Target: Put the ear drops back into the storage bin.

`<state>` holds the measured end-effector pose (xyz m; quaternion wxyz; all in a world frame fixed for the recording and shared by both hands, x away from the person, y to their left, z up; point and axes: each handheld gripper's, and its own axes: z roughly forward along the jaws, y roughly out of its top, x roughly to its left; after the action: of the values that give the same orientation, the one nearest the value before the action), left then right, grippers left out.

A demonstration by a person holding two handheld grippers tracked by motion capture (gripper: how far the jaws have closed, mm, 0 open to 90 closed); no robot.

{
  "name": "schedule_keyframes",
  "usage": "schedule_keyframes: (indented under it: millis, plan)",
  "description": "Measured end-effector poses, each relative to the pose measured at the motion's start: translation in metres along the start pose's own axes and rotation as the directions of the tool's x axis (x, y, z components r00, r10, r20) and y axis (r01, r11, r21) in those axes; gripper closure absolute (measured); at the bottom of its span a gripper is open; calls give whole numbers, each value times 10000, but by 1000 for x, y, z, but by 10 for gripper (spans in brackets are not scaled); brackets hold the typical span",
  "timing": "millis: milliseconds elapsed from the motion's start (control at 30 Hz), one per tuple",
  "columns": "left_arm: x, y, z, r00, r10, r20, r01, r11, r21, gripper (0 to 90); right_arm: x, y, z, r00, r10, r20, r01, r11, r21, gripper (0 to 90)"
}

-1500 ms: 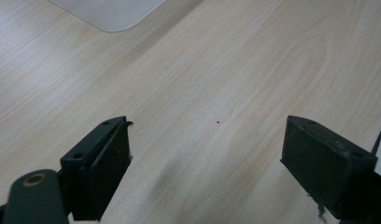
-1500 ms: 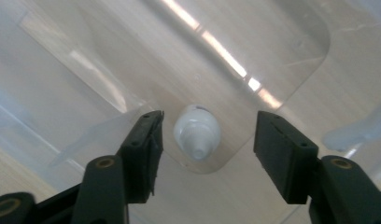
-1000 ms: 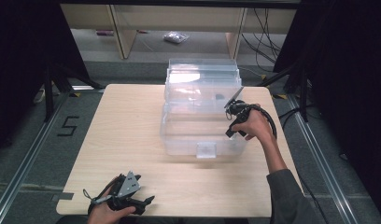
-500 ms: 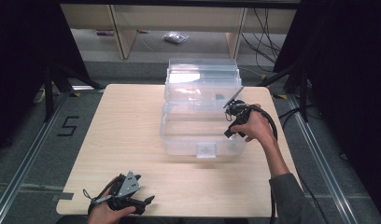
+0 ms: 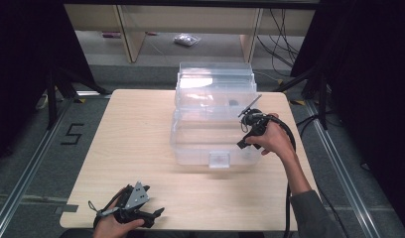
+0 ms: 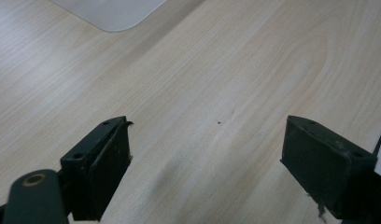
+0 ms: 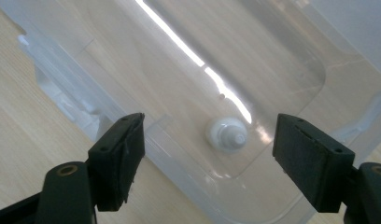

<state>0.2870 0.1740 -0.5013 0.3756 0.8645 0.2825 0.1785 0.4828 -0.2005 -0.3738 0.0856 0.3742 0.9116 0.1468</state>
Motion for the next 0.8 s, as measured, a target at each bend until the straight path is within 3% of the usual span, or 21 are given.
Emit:
schedule_keyframes:
  millis: [33,100,167,233,267,300,400,500,533,567,667,767,800]
  plan:
    - [1,0,0,9999,154,-55,-153,9998,110,150,2,-1,-2,9999,132,18,-132,9999,-78,251]
    - [1,0,-1,10000,97,11,-97,9999,143,150,3,-2,-4,10000,69,-23,-69,9997,-223,251]
    - [0,1,-1,10000,25,3,-25,9999,132,150,6,-3,-7,9993,374,-66,-374,9992,-120,251]
    - [1,0,0,9999,119,-81,-118,9999,68,150,6,-5,-8,10000,63,-27,-65,9991,-410,251]
    - [0,0,0,10000,-5,-19,5,10000,-11,150,8,-5,-10,9995,298,-62,-300,9991,-301,251]
    - [1,1,-1,10000,80,14,-80,9998,163,150,9,-6,-11,9995,293,-73,-295,9990,-342,251]
    - [1,0,0,9999,101,-78,-100,9999,64,150,11,-8,-14,9995,263,-153,-270,9984,-494,249]
    - [1,0,0,10000,63,-55,-62,10000,49,149,12,-10,-14,9999,-28,-104,20,9974,-718,247]
    - [0,0,0,10000,26,-58,-26,10000,23,150,15,-11,-15,9993,360,-106,-365,9980,-513,248]
    - [0,0,0,10000,56,-37,-56,10000,39,149,14,-12,-14,9998,30,-179,-43,9974,-718,248]
    - [0,0,0,10000,27,-5,-27,10000,18,150,16,-15,-15,9997,174,-163,-185,9974,-698,247]
    - [1,0,0,9998,158,-93,-158,9998,103,150,16,-17,-16,9994,-323,-148,307,9947,-983,247]
    - [1,0,0,9998,160,-92,-159,9998,96,150,19,-17,-18,9997,-13,-230,-8,9959,-902,246]
